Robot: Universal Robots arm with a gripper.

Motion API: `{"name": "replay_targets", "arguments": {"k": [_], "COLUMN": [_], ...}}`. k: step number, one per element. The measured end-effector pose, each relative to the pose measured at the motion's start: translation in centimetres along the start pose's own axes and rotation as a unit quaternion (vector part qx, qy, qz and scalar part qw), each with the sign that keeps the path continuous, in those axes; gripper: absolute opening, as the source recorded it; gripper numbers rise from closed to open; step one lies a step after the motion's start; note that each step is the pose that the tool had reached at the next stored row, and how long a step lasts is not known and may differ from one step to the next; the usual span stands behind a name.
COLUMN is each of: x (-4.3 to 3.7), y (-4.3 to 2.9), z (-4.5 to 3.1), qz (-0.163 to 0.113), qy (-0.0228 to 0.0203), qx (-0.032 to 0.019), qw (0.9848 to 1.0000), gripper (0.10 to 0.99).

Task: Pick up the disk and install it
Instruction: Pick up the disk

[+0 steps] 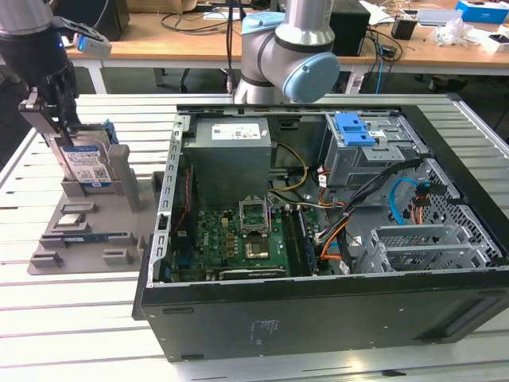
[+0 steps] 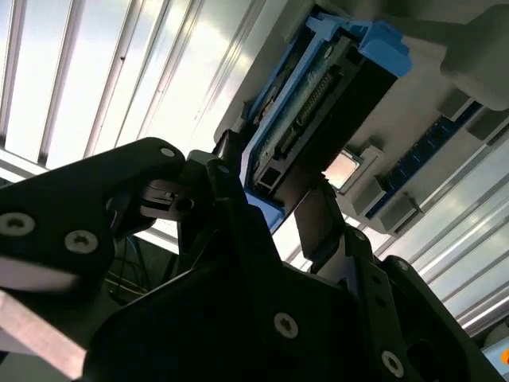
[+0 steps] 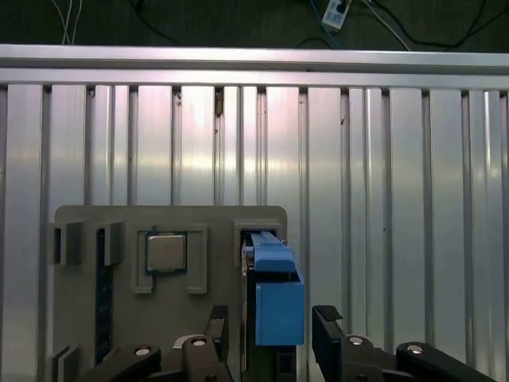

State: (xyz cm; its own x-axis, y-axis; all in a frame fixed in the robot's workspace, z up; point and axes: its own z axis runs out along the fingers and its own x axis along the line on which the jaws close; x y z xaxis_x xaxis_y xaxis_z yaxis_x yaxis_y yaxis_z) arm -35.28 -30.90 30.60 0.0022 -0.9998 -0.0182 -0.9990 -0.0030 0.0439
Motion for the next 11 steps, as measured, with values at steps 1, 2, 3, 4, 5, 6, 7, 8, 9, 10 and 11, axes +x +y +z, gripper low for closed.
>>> {"name": "replay_targets", "arguments": {"k": [1, 2, 3, 4, 5, 6, 7, 8, 9, 10, 11], "x": [0.00, 0.01, 0.01, 0.02, 0.02, 0.02, 0.02, 0.01, 0.01, 0.01, 0.01], "y": [-0.01, -0.02, -0.03, -0.03, -0.04, -0.06, -0.07, -0.08, -0.07, -0.07, -0.07], "z": [0.18, 0.41, 0.56, 0.76, 1.07, 1.38, 1.58, 1.75, 1.76, 1.76, 1.77], "qz": [0.000, 0.000, -0.001, -0.001, -0.001, -0.001, -0.002, -0.002, -0.002, -0.002, -0.002], "qy": [0.0000, 0.0000, 0.0000, 0.0000, 0.0000, 0.0001, 0.0001, 0.0001, 0.0001, 0.0001, 0.0001], "qx": [0.0000, 0.0000, 0.0000, 0.0000, -0.0001, -0.0002, -0.0003, -0.0002, -0.0004, -0.0004, -0.0003], "qw": [1.0000, 1.0000, 1.0000, 1.0000, 1.0000, 1.0000, 1.0000, 1.0000, 1.0000, 1.0000, 1.0000], "gripper": [0.541, 0.541, 0.541, 0.541, 0.541, 0.541, 0.541, 0.541, 0.541, 0.541, 0.541]}}
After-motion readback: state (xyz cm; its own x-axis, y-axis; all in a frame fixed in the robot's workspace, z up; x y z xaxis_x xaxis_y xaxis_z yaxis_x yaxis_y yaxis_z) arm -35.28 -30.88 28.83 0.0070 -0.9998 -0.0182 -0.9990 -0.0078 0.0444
